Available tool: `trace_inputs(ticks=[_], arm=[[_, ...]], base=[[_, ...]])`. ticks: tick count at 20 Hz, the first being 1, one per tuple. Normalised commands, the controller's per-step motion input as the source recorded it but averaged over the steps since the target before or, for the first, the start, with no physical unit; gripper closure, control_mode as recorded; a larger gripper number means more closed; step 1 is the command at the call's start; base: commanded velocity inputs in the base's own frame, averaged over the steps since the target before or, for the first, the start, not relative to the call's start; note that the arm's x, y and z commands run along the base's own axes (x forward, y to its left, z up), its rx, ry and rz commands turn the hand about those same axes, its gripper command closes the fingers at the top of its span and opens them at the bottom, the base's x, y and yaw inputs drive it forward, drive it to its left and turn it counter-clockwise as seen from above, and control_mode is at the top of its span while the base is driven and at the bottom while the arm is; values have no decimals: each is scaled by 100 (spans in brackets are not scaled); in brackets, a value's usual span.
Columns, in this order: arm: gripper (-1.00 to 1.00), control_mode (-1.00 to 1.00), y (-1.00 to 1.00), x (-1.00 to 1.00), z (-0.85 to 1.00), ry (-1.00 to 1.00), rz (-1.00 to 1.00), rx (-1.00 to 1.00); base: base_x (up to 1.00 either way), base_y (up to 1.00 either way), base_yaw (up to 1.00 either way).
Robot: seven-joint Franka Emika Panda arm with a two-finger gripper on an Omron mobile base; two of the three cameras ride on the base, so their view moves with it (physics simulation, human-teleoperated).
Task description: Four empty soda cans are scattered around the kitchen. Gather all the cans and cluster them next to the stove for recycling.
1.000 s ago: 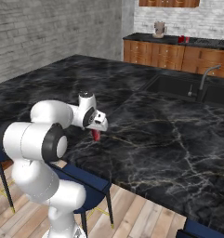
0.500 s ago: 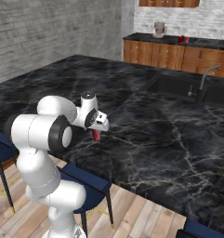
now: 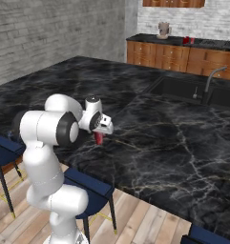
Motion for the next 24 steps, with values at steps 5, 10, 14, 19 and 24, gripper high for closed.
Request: trace_inputs(ticks=[5, 10, 14, 19, 24], arm=[[-100, -100, -1, 10, -11, 0, 0, 0], [100, -100, -1, 0, 0, 0, 0, 0], [100, -100, 0, -1, 15, 0, 0, 0], [100, -100, 0, -22, 62, 0, 0, 2], [100, -100, -9, -51, 75, 0, 0, 0]], base=[[0, 0, 0], [0, 0, 0], [0, 0, 0], [0, 0, 0], [0, 0, 0]])
